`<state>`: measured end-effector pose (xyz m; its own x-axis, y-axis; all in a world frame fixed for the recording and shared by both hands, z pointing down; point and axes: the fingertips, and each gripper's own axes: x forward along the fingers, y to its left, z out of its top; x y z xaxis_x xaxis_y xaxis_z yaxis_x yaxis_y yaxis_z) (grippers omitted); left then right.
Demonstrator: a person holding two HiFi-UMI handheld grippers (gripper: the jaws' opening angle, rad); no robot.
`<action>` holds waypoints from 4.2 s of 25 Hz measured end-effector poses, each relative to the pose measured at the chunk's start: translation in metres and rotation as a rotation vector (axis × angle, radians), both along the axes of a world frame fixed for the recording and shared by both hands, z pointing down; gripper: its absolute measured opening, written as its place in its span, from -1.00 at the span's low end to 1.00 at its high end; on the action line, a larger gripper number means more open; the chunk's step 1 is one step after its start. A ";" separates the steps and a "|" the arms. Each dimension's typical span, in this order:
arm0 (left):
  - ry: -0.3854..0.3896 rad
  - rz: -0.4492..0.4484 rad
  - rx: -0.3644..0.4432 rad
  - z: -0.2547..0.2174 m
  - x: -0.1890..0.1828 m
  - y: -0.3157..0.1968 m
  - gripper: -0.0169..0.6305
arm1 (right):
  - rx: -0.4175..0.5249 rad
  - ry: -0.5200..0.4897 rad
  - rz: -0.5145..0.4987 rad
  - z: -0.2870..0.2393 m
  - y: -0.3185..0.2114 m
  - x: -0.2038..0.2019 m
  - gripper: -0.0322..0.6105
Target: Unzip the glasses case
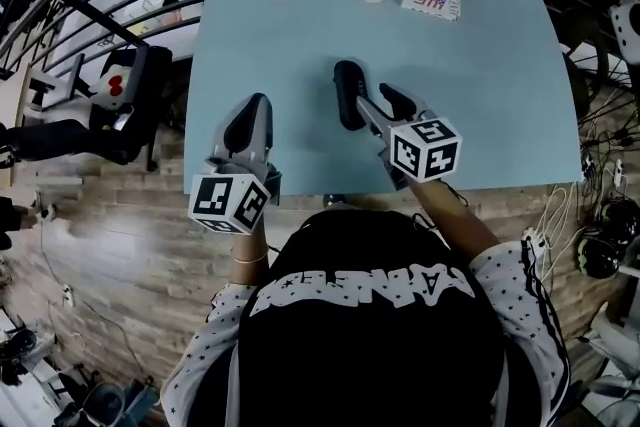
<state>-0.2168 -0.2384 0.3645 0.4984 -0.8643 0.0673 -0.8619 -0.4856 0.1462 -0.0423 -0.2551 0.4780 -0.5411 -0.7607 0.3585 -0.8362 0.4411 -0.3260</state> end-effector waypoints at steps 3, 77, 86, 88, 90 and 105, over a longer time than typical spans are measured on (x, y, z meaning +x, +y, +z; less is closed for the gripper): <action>0.010 0.036 -0.014 0.008 -0.001 -0.012 -0.95 | -0.059 0.046 0.012 0.023 -0.006 -0.010 -0.10; 0.175 0.154 -0.251 0.065 -0.013 -0.025 -0.95 | -0.076 0.058 0.091 0.054 -0.017 -0.038 0.20; 0.382 0.221 -0.256 0.035 -0.001 -0.020 -0.95 | 0.158 0.054 0.019 -0.026 -0.021 -0.051 0.20; 0.396 0.222 -0.256 0.031 -0.001 -0.019 -0.95 | 0.190 0.044 0.007 -0.038 -0.021 -0.054 0.20; 0.407 0.228 -0.257 0.028 -0.001 -0.018 -0.95 | 0.218 0.039 -0.007 -0.048 -0.020 -0.058 0.20; 0.363 0.412 -0.177 -0.018 0.034 -0.016 -0.95 | 0.520 0.111 -0.189 -0.126 -0.006 -0.081 0.20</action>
<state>-0.1829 -0.2546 0.3462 0.8095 -0.5854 -0.0448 -0.4865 -0.7115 0.5070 -0.1234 -0.2616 0.3523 -0.6652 -0.7463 0.0247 -0.7442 0.6653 0.0598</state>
